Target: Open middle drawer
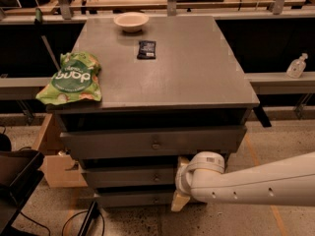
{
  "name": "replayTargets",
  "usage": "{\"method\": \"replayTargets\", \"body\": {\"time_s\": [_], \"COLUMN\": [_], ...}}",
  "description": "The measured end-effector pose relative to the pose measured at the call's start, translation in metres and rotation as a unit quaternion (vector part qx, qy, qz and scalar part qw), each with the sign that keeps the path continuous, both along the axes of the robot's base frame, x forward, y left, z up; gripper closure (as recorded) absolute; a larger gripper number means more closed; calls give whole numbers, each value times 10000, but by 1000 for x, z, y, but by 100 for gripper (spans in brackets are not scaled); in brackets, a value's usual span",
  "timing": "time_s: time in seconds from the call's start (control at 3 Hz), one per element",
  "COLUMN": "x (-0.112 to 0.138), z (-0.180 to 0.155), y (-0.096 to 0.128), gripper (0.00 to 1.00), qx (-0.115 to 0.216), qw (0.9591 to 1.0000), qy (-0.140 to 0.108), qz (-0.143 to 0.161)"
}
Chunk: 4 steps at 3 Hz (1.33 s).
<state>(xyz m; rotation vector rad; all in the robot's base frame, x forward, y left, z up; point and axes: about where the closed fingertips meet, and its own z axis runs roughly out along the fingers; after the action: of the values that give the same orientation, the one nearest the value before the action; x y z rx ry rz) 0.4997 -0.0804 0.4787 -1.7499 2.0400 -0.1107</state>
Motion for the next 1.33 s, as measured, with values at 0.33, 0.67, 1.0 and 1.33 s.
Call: {"method": "replayTargets", "body": {"time_s": [0.33,0.67,1.0,1.33], "x": [0,3,7,11], "z": [0,-4,-27,-47], "y": [0,0,2,1], "gripper": [0,0,0,0], "qx": [-1,-222,-720,-1227], "qw": [10000,9997,9969,9914], "qy": [-3,-88,-159,-236], "qz": [3,87,282,386]}}
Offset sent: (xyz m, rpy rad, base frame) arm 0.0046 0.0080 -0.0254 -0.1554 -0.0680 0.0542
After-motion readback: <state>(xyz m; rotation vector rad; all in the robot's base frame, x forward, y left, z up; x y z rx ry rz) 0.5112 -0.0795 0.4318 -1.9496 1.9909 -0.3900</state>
